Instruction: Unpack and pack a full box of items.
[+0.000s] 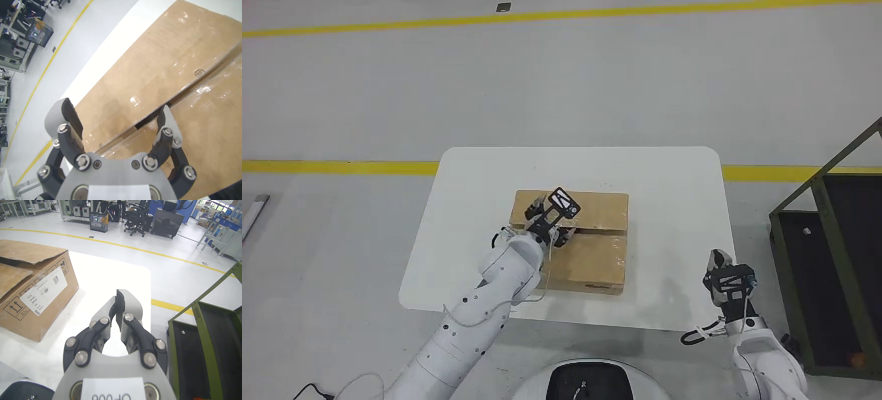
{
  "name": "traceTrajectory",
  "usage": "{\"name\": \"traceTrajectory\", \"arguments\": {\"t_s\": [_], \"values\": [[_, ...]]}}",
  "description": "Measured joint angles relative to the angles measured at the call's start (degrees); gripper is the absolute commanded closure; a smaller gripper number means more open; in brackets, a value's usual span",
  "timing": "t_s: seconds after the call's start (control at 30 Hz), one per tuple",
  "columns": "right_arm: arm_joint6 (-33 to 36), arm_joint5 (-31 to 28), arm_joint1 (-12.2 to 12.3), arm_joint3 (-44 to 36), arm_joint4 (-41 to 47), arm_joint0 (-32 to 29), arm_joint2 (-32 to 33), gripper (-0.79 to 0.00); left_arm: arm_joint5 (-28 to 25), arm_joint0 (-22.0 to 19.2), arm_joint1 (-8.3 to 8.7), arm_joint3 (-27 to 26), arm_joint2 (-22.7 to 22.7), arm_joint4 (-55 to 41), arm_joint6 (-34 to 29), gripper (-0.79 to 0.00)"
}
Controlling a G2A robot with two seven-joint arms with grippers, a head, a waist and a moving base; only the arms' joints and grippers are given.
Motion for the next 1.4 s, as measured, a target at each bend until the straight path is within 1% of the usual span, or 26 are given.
{"name": "traceTrajectory", "arguments": {"t_s": [0.23, 0.27, 0.37, 0.4, 0.43, 0.47, 0.5, 0.53, 0.6, 0.67, 0.83, 0.97, 1.13, 1.2, 1.3, 1.4], "values": [[0.1, -0.3, 0.0, -0.3, -0.1, 0.6, 0.2, 0.0, 0.0, -0.7, -0.4, 0.6, 0.2, 1.1, 2.2, -0.785], [0.1, -0.3, 0.0, -0.4, -0.2, 0.8, 0.2, 0.0, -0.1, -0.8, -0.48, 0.8, 0.2, 0.8, 2.5, -0.76], [0.1, -0.5, 0.0, -0.4, -0.3, 1.1, 0.2, 0.0, 0.0, -1.4, -0.65, 0.9, 0.3, 1.4, 3.6, -0.468], [0.1, -0.5, 0.0, -0.4, -0.4, 1.2, 0.1, 0.0, 0.0, -1.6, -0.69, 1.1, 0.4, 1.8, 3.9, -0.339], [0.1, -0.6, -0.1, -0.3, -0.4, 1.3, 0.1, -0.015, -0.1, -1.9, -0.75, 1.3, 0.5, 2.4, 4.3, -0.237], [0.1, -0.6, -0.1, -0.3, -0.5, 1.4, 0.0, -0.037, -0.3, -2.1, -0.8, 1.6, 0.6, 2.6, 4.5, -0.071], [0.2, -0.7, -0.1, -0.3, -0.5, 1.6, -0.1, -0.058, -0.7, -2.3, -0.86, 2.0, 0.7, 2.6, 4.7, 0.0], [0.2, -0.8, -0.1, -0.3, -0.5, 1.7, -0.2, -0.086, -1.8, -2.7, -0.99, 2.6, 0.8, 1.9, 4.6, 0.0], [0.2, -0.9, -0.1, -0.4, -0.5, 1.7, -0.3, -0.089, -4.1, -3.3, -1.2, 3.4, 0.9, -0.3, 4.3, 0.0], [0.2, -0.9, -0.1, -0.4, -0.4, 1.6, -0.4, -0.086, -6.3, -4.2, -1.31, 4.3, 1.4, -0.4, 4.2, 0.0], [0.5, -0.6, -0.2, -0.1, -0.1, 1.1, -0.5, -0.077, -8.4, -4.9, -1.55, 5.2, 1.8, -0.5, 5.2, 0.0], [0.5, -0.6, -0.3, 0.0, 0.0, 0.9, -0.4, -0.049, -9.3, -4.6, -1.58, 4.8, 1.2, -1.8, 5.0, 0.0], [0.6, -0.4, -0.3, 0.0, 0.1, 0.9, -0.4, -0.046, -11.2, -3.4, -1.41, 2.6, -0.2, -4.1, 3.7, 0.0], [0.7, -0.3, -0.3, -0.1, 0.3, 0.9, -0.4, -0.034, -11.8, -2.9, -1.3, 1.4, -0.6, -4.5, 2.8, 0.0], [0.7, -0.2, -0.4, -0.2, 0.4, 0.8, -0.3, -0.031, -13.4, -2.1, -1.13, -1.1, -1.3, -5.6, 0.4, 0.0], [0.7, -0.4, -0.4, -0.4, 0.7, 0.7, -0.1, -0.006, -14.7, -1.1, -1.02, -4.4, -1.9, -7.8, -2.8, 0.0]]}}
